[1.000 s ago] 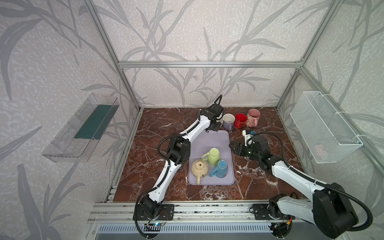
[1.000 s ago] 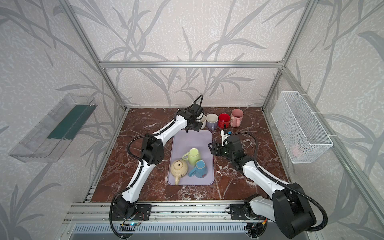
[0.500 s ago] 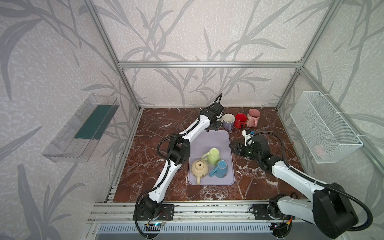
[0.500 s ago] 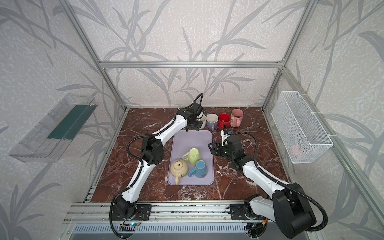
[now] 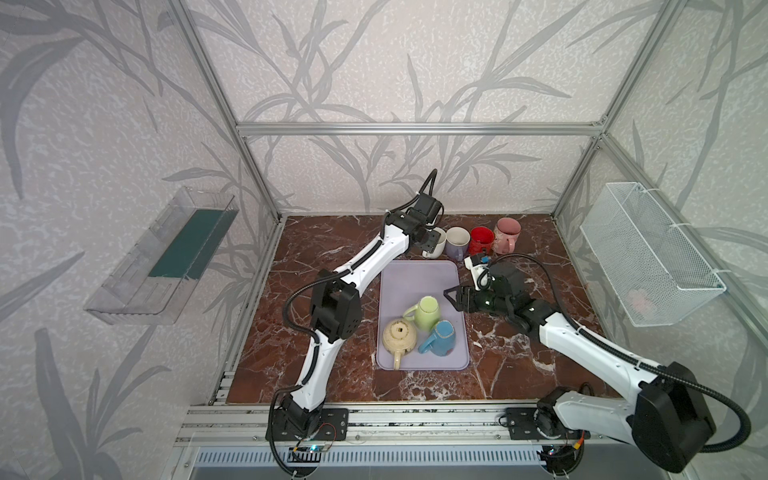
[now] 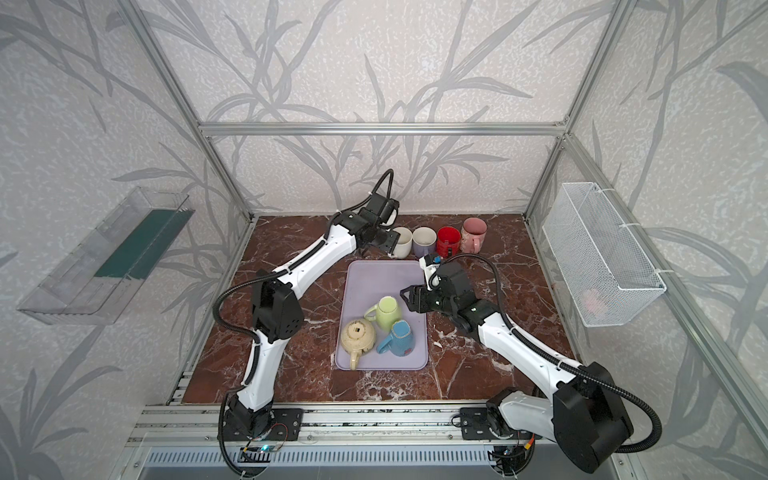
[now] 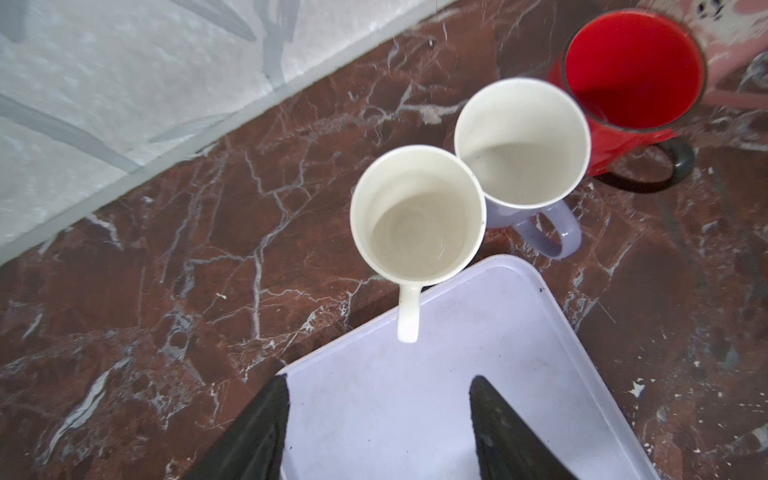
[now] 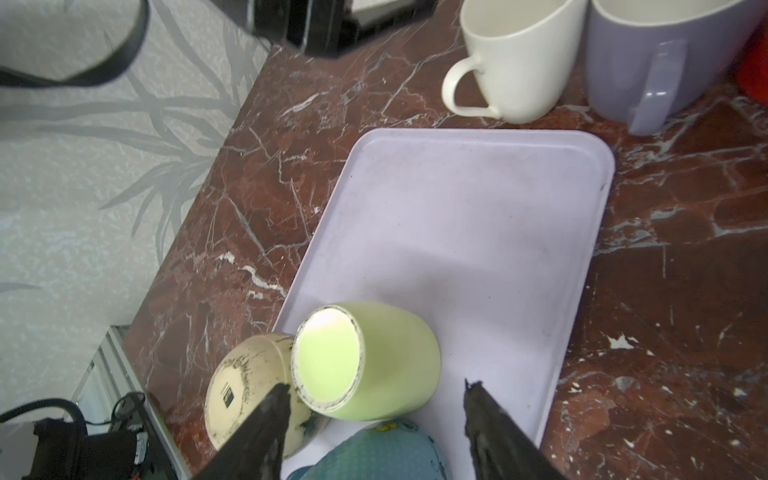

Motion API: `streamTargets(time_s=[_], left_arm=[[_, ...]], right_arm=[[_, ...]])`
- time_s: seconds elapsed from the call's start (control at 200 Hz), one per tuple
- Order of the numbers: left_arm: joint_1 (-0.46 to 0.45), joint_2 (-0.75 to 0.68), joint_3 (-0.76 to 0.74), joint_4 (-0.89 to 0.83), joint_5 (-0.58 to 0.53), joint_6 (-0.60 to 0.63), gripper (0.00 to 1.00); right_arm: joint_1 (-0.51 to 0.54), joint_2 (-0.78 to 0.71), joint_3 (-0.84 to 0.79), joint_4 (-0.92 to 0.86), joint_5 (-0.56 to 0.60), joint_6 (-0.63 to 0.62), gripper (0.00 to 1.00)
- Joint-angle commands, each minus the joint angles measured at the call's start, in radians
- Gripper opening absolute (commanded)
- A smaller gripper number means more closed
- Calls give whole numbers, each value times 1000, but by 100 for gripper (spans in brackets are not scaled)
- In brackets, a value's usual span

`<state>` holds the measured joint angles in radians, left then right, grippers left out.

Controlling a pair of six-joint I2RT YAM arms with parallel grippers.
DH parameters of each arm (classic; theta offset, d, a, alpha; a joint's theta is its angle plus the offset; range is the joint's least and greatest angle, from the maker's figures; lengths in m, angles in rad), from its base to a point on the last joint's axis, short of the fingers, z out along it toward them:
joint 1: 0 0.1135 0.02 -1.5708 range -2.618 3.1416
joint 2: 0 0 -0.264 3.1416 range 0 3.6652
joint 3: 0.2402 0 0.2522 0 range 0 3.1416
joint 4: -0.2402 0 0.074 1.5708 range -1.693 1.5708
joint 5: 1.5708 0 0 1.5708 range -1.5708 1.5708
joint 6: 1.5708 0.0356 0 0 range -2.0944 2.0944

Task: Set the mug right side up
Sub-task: 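Move the right gripper over the upside-down green mug while the left gripper lifts away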

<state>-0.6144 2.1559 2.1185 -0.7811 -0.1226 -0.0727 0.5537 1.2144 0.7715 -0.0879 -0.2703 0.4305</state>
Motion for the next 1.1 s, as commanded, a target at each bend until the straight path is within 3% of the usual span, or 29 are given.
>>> streamTargets(time_s=[0.0,0.115,0.255,0.595,1.095], left_arm=[[-6,-115,-133,43,-19,-58,69],[-9,-250,-339,138,-15,-115,73],[-11,-405,-578,258,-4,-169,85],[-22,-574,-914,381,18,-271,85],[-28,-580,-1067,448,18,-341,84]], right_arm=[[46,10,47,-121,38,-53,67],[95,8,63,-164,68,-64,67],[144,19,83,-219,103,-84,68],[170,67,83,-224,135,-84,69],[192,196,147,-227,161,-82,69]])
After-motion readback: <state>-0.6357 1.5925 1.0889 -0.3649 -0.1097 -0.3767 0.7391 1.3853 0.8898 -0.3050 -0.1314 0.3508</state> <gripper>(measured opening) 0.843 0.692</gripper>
